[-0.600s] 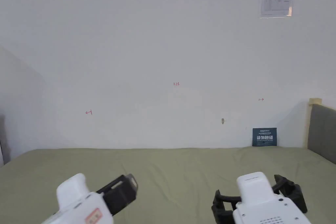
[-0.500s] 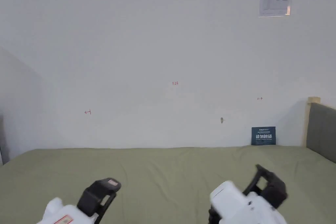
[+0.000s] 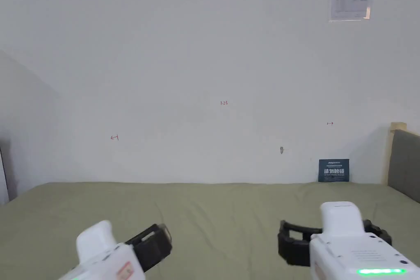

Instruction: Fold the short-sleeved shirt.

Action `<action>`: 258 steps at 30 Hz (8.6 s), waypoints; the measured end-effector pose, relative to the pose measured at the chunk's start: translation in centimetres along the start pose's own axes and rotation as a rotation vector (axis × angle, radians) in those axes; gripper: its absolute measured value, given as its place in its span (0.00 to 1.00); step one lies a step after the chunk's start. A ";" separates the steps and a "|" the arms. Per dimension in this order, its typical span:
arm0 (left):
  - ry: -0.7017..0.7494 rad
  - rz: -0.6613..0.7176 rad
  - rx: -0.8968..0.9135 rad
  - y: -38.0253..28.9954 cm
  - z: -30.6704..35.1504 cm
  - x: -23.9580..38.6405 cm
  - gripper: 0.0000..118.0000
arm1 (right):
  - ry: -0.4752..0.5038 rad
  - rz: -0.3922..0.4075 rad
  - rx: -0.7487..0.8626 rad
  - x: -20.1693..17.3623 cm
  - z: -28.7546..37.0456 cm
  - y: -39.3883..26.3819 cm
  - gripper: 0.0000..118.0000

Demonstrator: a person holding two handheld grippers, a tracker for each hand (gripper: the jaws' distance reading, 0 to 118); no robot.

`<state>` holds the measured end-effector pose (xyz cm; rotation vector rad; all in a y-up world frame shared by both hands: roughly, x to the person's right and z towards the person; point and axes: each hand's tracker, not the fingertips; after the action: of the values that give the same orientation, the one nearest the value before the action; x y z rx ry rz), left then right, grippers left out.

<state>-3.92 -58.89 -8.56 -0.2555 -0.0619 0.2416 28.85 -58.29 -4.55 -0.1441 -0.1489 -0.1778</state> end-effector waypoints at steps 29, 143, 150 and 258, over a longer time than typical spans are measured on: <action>0.023 -0.261 0.147 0.3 2.0 2.2 1.00 | -0.089 0.236 0.131 -1.2 2.2 -1.3 1.00; 0.345 -0.037 -0.794 -12.2 -21.8 -32.6 0.45 | 0.363 0.394 -0.504 -18.2 -9.5 -21.7 0.00; 0.406 -0.136 -0.686 -8.8 -18.6 -27.7 0.02 | 0.283 0.351 -0.469 -12.9 -6.5 -19.0 0.00; 0.054 -0.233 -0.717 -10.9 -22.9 -8.9 0.00 | -0.175 0.257 -0.758 20.9 -22.9 -13.8 0.04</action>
<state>-7.98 -76.90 -28.10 -0.9620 -0.1226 -0.0296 49.67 -78.72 -21.81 -0.9306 -0.2301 0.0439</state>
